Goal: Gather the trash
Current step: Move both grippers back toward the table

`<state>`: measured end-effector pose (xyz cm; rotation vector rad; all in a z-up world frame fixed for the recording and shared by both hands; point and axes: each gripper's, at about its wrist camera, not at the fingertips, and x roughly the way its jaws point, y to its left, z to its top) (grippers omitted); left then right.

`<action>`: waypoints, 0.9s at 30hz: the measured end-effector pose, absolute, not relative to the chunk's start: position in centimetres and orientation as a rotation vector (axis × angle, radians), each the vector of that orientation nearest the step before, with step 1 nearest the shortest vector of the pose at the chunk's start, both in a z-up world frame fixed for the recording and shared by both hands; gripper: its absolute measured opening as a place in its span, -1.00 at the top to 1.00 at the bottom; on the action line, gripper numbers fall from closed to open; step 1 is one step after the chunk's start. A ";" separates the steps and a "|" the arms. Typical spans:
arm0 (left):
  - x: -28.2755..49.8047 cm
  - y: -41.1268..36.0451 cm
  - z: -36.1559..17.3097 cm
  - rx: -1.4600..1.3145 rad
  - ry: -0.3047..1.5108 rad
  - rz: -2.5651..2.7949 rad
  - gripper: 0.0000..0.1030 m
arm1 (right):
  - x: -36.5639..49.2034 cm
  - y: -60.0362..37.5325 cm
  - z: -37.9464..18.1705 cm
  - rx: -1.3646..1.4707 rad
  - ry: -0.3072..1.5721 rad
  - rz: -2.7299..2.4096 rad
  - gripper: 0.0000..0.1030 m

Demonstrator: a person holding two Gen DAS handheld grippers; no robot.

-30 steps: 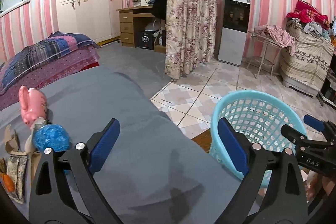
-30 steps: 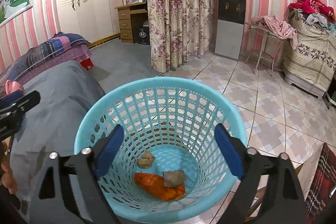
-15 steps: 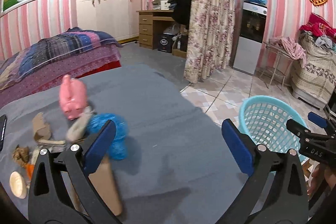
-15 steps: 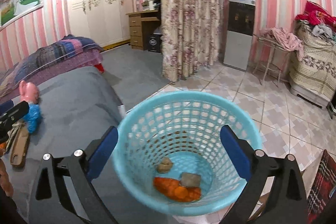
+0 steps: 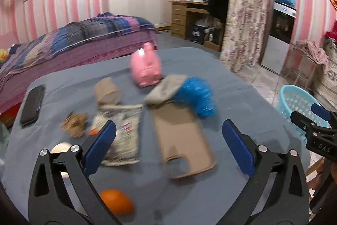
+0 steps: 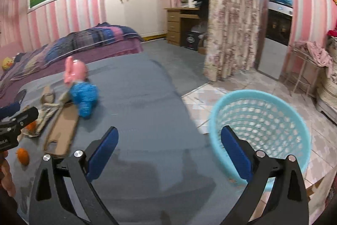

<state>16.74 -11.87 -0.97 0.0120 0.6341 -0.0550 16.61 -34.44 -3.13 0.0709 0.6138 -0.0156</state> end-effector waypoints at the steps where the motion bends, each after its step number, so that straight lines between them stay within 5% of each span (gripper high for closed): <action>1: 16.5 -11.3 -1.0 0.006 0.637 -0.046 -0.89 | 16.6 -33.7 -3.1 0.069 0.614 -0.001 -0.86; 27: 10.7 3.7 -3.7 -0.016 0.671 0.166 -0.89 | 14.6 -23.6 -4.0 0.020 0.622 0.172 -0.91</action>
